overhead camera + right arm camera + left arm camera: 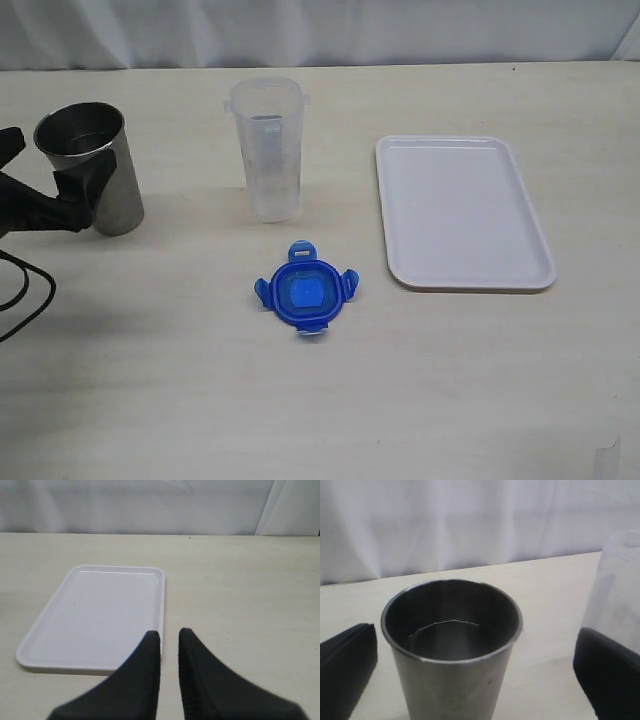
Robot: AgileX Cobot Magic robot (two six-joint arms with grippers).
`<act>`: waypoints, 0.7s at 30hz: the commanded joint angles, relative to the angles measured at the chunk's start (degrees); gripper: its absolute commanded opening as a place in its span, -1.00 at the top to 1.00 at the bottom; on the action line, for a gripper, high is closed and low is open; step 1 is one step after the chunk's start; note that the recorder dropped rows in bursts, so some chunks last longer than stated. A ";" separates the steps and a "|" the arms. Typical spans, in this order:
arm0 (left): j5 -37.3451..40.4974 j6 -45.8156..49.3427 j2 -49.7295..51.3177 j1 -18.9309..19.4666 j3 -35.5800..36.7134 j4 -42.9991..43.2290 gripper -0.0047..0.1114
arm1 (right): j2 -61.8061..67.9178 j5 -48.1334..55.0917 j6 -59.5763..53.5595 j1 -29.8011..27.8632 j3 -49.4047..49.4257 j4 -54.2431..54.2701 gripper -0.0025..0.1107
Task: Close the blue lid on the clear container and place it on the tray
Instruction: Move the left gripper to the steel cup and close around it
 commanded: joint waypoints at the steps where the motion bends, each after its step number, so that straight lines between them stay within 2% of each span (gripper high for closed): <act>1: -0.48 0.18 1.77 -0.49 -0.33 -0.03 -0.89 | -0.24 -0.01 -0.01 -0.02 0.07 0.48 0.72; 4: -3.09 0.18 4.98 -0.49 -0.33 -0.03 -0.89 | -0.24 -0.01 -0.01 -0.02 0.07 0.48 0.72; 21: -3.09 0.02 14.12 -0.49 -6.08 0.33 -0.89 | -0.24 -0.01 -0.01 -0.02 0.07 0.48 0.72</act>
